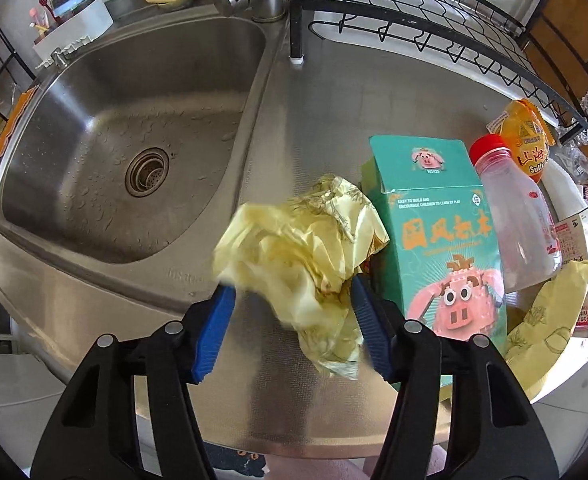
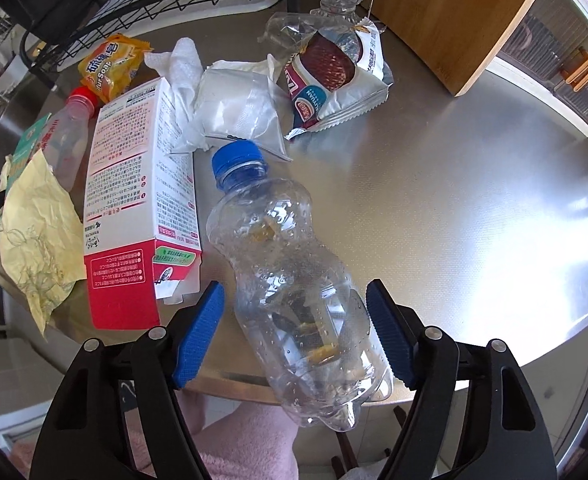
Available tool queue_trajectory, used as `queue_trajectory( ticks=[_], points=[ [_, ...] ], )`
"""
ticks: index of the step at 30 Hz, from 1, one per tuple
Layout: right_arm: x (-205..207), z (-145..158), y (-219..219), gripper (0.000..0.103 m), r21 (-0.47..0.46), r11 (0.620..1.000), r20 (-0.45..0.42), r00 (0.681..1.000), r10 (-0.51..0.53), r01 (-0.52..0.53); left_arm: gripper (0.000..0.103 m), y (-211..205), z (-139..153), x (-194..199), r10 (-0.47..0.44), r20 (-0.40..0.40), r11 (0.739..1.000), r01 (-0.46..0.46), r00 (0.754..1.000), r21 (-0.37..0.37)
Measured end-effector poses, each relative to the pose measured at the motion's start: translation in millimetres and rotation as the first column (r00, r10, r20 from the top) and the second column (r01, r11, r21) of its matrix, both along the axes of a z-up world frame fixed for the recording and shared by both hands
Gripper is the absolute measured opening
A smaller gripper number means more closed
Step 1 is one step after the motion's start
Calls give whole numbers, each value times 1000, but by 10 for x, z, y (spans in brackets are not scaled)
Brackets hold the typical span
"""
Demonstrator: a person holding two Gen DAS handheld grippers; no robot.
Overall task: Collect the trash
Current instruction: 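Grasp the crumpled yellow wrapper with left tool while right tool grasps the clear bottle, then carry wrapper and bottle down to the black bin and open both tools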
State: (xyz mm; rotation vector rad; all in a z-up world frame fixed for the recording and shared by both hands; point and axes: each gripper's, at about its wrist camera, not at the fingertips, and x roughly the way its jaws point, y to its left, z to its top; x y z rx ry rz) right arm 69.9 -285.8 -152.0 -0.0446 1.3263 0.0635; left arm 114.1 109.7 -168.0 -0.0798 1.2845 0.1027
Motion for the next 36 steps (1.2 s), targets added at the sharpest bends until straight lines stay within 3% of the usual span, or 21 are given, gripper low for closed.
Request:
queue_trajectory(
  ticks=[4, 12, 21, 29, 36],
  points=[
    [29, -26, 22, 67, -10, 999, 46, 998, -30, 31, 45, -47, -75, 15, -23, 5, 1000, 22, 1000, 16],
    [5, -48, -40, 66, 5, 998, 53, 997, -58, 58, 18, -112, 31, -43, -58, 37, 998, 57, 998, 34],
    [-365, 211, -72, 66, 10, 996, 116, 989, -90, 90, 14, -108, 440, -382, -94, 125, 994, 87, 988, 58],
    [-1045, 579, 25, 66, 40, 997, 193, 979, -71, 65, 14, -155, 933, -1087, -169, 218, 985, 157, 961, 73],
    [-1633, 499, 404, 66, 111, 994, 176, 984, -25, 5, 14, -281, 909, -1830, -261, 208, 965, 264, 943, 16]
  ],
)
